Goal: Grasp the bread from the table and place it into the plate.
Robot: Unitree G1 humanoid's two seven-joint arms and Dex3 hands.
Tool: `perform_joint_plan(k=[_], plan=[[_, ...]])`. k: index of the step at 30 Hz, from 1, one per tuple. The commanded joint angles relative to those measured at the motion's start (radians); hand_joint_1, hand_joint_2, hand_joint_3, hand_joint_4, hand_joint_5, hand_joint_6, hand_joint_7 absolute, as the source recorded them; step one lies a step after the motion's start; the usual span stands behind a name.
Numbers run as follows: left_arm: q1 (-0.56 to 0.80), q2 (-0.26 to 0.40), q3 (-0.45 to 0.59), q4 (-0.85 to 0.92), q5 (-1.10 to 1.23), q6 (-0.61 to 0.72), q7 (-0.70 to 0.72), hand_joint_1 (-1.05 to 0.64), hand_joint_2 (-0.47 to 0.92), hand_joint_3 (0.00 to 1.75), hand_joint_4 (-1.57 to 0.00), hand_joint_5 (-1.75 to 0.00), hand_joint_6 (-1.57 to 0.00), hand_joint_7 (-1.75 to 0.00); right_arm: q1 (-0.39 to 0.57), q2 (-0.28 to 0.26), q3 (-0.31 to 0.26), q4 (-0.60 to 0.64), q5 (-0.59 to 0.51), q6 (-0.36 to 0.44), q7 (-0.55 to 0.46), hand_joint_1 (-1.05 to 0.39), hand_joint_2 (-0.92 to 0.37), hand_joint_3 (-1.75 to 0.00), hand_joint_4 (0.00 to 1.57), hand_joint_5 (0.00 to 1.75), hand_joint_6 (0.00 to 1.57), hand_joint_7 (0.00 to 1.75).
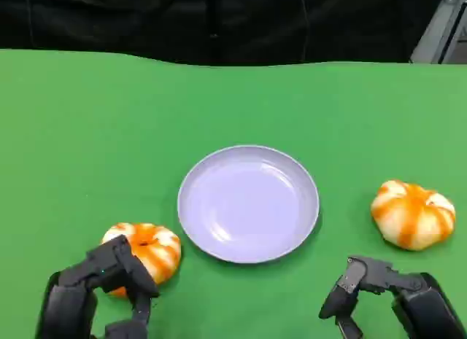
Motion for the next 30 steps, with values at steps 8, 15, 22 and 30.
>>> perform_joint_plan(k=[8,15,22,30], plan=[[0.005,0.011,0.009,-0.007,-0.001,0.002,0.003,0.02,0.40,1.34,-0.94,-1.71,-0.85,-1.51,0.004,-0.011,-0.008,-0.008,0.008,0.001,0.001,0.02,-0.30,-1.34,0.78,1.56,0.83,1.21],[0.003,0.012,0.013,-0.003,-0.001,0.002,0.004,0.02,0.40,1.34,-0.94,-1.70,-0.85,-1.52,0.006,-0.009,-0.008,-0.010,0.004,0.005,-0.001,0.03,-0.30,-1.34,0.78,1.56,0.83,1.21],[0.003,0.010,0.013,-0.006,-0.028,0.003,-0.003,0.01,0.42,1.33,-0.89,-1.58,-0.82,-1.38,0.009,-0.007,-0.006,-0.019,-0.001,0.017,-0.002,0.02,-0.29,-1.35,0.78,1.57,0.83,1.21],[-0.001,0.004,0.020,-0.027,0.005,0.022,0.023,-0.03,0.49,1.05,-0.66,-1.38,-0.64,-0.97,0.004,-0.007,-0.006,-0.010,-0.001,0.004,-0.003,0.03,-0.29,-1.37,0.78,1.57,0.83,1.22]])
